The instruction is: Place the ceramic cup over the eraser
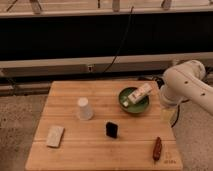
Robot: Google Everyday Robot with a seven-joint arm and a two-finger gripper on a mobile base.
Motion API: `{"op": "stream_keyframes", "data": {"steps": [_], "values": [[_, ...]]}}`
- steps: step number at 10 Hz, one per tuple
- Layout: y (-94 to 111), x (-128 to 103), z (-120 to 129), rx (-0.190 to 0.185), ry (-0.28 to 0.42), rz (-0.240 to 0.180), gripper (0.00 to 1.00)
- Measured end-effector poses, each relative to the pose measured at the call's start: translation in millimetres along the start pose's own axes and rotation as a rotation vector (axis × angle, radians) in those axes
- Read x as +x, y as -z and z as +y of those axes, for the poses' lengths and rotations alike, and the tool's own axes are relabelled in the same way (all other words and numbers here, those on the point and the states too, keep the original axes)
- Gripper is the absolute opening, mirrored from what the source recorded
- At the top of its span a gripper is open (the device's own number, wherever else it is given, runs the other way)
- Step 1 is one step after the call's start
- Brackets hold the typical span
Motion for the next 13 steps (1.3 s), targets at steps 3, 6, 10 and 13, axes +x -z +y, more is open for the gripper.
{"op": "stream_keyframes", "data": {"steps": [3, 6, 10, 13], "values": [[4, -50, -12, 0.014, 0.072, 0.006, 0.80], [7, -77, -27, 0.026, 0.152, 0.028, 0.80], [14, -137, -46, 0.045, 0.253, 0.064, 0.80], [11, -145, -56, 0.048, 0.314, 0.080, 0.80]]}}
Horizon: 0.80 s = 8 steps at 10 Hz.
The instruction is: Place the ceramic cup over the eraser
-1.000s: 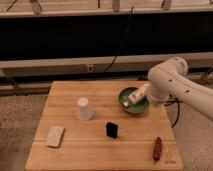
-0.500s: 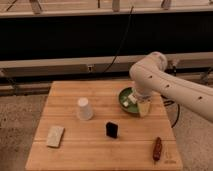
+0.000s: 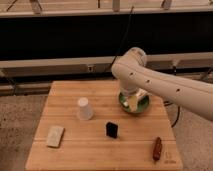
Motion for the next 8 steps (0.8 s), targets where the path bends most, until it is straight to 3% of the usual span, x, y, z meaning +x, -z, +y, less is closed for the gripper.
{"op": "stream_keyframes", "data": {"steps": [4, 8], "values": [[-3, -46, -26, 0.009, 0.093, 0.003, 0.80], [-13, -73, -36, -0.007, 0.171, 0.004, 0.80]]}}
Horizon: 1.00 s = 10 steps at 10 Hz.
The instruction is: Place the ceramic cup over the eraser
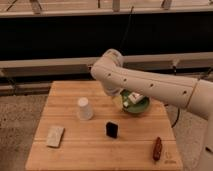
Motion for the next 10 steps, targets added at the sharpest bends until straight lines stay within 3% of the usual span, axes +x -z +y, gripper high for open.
{"op": "stream_keyframes", "data": {"steps": [4, 7, 10], "values": [[-3, -44, -29, -0.006, 0.128, -0.008, 0.80], [-8, -53, -36, -0.009, 0.178, 0.000, 0.80], [-14, -89, -58, -0.008, 0.252, 0.003, 0.80]]}}
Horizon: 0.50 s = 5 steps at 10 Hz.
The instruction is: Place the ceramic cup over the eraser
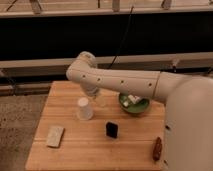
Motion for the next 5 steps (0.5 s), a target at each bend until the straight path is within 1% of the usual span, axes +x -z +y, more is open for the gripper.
{"op": "stream_keyframes", "data": {"steps": [2, 4, 5], "values": [[-4, -10, -10, -0.002, 0.041, 0.001, 0.80], [-13, -17, -15, -0.016, 0.056, -0.009, 0.80], [-20, -28, -21, -0.021, 0.072, -0.018, 0.80]]}}
